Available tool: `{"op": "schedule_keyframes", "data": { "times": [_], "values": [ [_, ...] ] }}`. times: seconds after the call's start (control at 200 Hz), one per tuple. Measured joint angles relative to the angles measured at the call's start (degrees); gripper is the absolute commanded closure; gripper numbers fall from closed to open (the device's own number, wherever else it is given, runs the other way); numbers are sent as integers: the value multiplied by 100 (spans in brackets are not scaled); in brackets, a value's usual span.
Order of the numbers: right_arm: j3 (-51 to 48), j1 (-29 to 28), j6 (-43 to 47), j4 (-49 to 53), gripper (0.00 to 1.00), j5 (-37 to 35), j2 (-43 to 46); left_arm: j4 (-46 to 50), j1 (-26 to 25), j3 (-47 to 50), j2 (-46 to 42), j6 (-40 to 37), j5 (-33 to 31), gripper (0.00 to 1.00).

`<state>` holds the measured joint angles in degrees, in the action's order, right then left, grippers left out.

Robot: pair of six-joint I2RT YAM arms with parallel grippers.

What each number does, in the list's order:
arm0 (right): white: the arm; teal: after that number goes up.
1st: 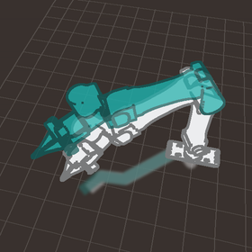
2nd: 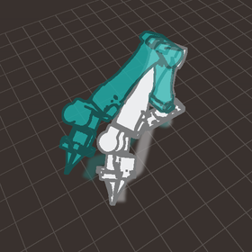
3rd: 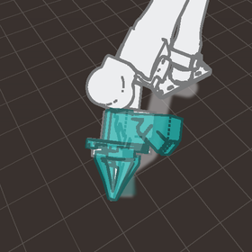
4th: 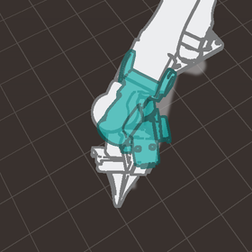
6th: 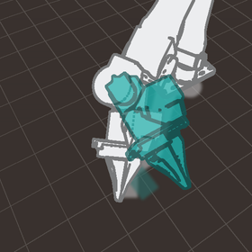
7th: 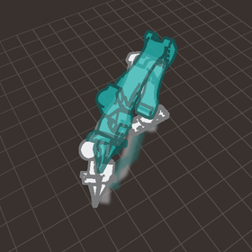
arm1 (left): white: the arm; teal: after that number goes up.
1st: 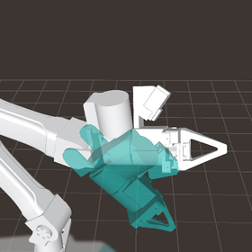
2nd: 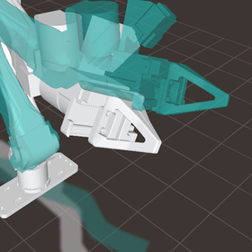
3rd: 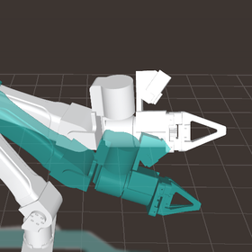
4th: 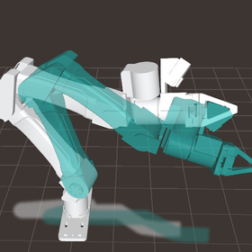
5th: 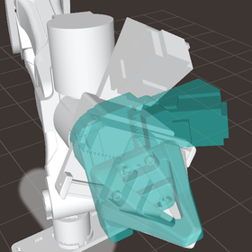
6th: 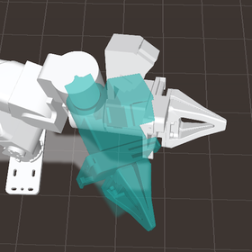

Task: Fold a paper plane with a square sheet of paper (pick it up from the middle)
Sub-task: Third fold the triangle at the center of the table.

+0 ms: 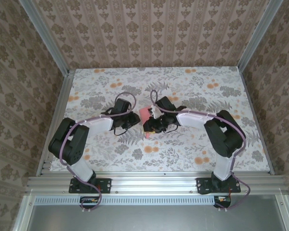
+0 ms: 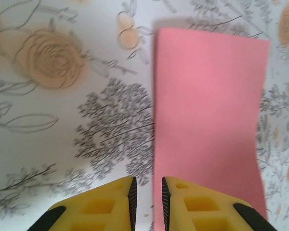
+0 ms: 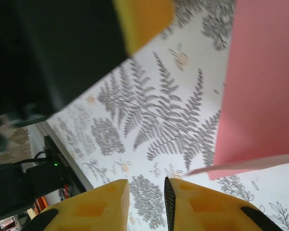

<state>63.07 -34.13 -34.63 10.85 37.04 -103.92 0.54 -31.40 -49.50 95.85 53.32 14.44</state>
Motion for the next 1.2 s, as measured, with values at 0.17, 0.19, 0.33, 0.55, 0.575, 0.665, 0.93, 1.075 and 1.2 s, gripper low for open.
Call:
{"op": "schedule_keyframes", "data": {
  "times": [0.17,0.19,0.33,0.55,0.575,0.665,0.93,1.075,1.2],
  "values": [
    [-369,223,-2,-374,72,57,339,-153,0,-186,136,-66,90,78],
    [-426,256,-2,-424,72,66,350,-153,0,-214,173,-70,101,78],
    [-911,470,-4,-769,71,70,459,-240,0,-396,479,-107,229,80],
    [-1379,625,-2,-1211,74,68,776,-297,0,-658,925,-179,330,84],
    [-1379,625,-2,-1233,76,68,769,-291,0,-682,955,-192,337,84],
    [-1379,623,-4,-1349,78,72,702,-275,-2,-748,1036,-214,339,85],
    [-1078,455,-4,-1416,79,109,103,-160,-2,-868,1193,-304,345,89],
    [-911,393,-17,-1464,80,157,-92,-79,-4,-920,1270,-348,385,90],
    [-820,385,-24,-1504,80,232,-219,-57,-9,-964,1296,-367,391,90]
  ]
}}
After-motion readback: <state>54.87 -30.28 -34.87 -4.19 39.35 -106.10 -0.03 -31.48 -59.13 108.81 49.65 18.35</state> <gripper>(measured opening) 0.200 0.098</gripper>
